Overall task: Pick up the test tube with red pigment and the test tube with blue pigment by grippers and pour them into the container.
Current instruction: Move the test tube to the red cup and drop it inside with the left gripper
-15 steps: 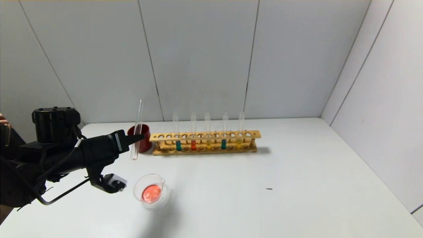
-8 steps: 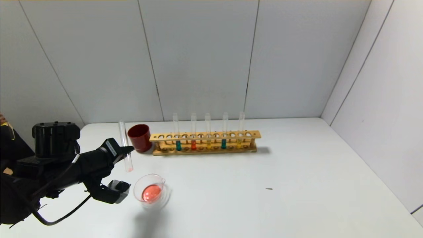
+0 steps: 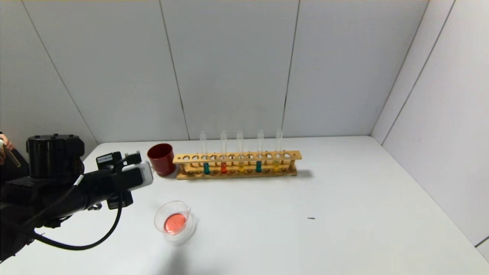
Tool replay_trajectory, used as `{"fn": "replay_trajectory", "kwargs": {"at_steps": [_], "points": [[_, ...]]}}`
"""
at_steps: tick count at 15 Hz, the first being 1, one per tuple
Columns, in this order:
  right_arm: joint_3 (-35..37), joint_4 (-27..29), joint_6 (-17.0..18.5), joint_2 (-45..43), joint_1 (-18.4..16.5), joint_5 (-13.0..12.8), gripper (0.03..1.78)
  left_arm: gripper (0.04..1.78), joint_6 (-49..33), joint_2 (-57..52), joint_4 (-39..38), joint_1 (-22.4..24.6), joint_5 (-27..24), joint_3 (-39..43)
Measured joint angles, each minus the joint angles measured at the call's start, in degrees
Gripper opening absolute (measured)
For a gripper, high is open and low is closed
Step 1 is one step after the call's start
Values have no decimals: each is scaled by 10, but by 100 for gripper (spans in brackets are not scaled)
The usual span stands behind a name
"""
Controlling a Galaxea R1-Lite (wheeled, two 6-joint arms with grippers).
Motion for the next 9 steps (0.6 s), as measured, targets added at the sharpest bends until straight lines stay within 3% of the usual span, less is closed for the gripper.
{"fn": "replay_trajectory", "kwargs": {"at_steps": [2,6,9], "points": [[0,0,0,0,0,0,175,31,-161,-23,65,-3,-12,-56],[0,0,0,0,0,0,175,31,-430,-63,171,13,-92,-140],[0,0,0,0,0,0,175,31,-494,-44,173,38,-108,-195]]}}
